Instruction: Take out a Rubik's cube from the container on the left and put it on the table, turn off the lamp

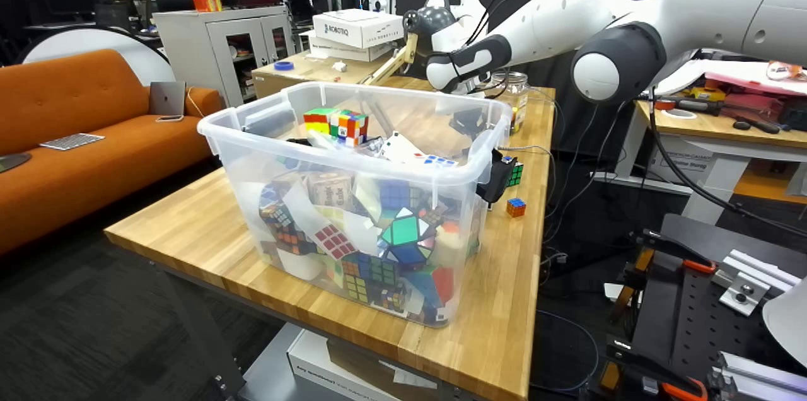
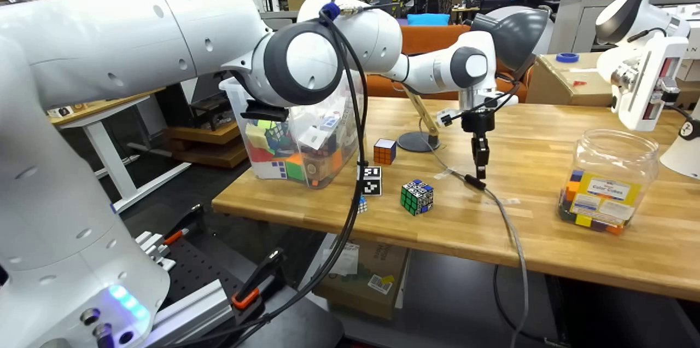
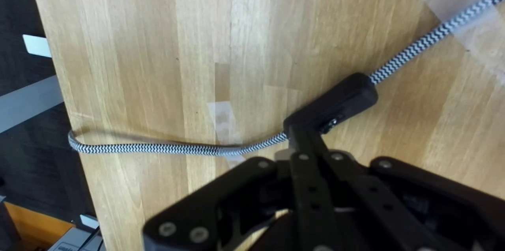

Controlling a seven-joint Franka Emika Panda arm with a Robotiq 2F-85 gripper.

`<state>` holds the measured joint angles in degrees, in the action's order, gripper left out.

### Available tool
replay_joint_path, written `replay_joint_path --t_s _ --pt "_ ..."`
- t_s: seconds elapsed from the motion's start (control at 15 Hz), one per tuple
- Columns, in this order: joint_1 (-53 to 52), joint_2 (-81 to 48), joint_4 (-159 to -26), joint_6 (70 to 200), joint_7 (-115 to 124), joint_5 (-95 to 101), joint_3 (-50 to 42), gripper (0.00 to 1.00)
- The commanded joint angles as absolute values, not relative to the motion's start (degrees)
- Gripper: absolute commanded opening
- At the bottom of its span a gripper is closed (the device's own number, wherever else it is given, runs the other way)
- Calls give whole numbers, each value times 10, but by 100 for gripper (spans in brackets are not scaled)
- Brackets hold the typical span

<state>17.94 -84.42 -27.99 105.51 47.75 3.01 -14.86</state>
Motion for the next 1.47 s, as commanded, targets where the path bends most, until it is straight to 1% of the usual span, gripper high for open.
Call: replay_joint_path --t_s 0.0,1.4 --pt "185 -844 -277 1052 477 37 -134 0" --pt "184 -845 -289 1051 485 35 -128 0"
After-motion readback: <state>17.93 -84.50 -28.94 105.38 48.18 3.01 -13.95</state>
